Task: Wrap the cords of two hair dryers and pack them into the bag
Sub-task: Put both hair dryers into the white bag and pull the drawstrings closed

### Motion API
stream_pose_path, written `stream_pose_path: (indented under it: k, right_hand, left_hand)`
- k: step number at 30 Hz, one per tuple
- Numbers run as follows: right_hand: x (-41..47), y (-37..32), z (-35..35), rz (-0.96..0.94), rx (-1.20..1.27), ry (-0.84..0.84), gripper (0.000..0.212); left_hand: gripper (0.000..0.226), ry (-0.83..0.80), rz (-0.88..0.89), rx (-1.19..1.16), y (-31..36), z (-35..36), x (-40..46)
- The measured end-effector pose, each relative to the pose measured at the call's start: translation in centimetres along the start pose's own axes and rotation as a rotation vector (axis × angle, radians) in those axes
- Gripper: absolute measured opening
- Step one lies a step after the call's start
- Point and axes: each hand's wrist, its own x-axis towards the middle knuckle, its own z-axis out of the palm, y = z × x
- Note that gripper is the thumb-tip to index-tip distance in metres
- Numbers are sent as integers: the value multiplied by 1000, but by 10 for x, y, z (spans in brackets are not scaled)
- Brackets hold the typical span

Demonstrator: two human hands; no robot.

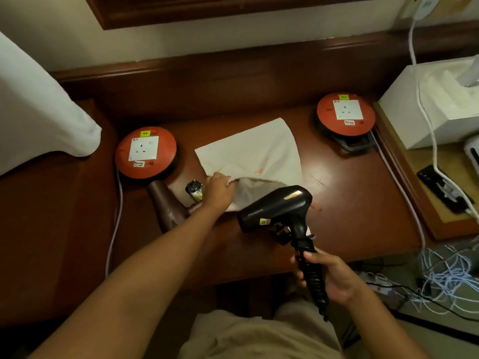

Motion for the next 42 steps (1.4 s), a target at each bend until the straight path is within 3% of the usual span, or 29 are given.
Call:
stream_pose_path:
  k: [3, 6, 12, 17, 21, 26, 31, 35, 38, 41, 42]
  right_hand:
    - [6, 4, 0, 77, 52, -124, 69]
    - [16, 4, 5, 149, 40, -234, 59]
    - [55, -18, 31, 148, -7, -398, 48]
    - [83, -39, 46, 176, -50, -473, 56]
    - [96, -48, 52, 198, -59, -520, 52]
    - [108, -49, 60, 145, 37, -443, 62]
    - [120, -55, 78, -37, 203, -353, 69]
    - [139, -61, 104, -83, 280, -243, 62]
    - [149, -66, 126, -96, 270, -124, 38]
    - [161, -74, 137, -185, 321, -72, 40]
    - [166, -77, 141, -212, 228, -10, 47]
  left_hand:
    - [32, -69, -134, -267, 13, -14, 5]
    - [37, -114, -154, -350, 16, -30, 9]
    - [25, -156, 120, -307, 15, -60, -1]
    - [22, -38, 116, -383, 6, -83, 3]
    - [28, -63, 190, -373, 5, -95, 3]
    - [30, 2, 259, -233, -3, -106, 10]
    - [54, 14, 313, -45, -22, -101, -2]
    - [62, -12, 337, 13, -20, -78, -17]
    - [64, -19, 392, 8, -15, -64, -22]
    - [65, 1, 421, -2, -14, -56, -21]
    - [65, 6, 433, 2, -14, -56, -21]
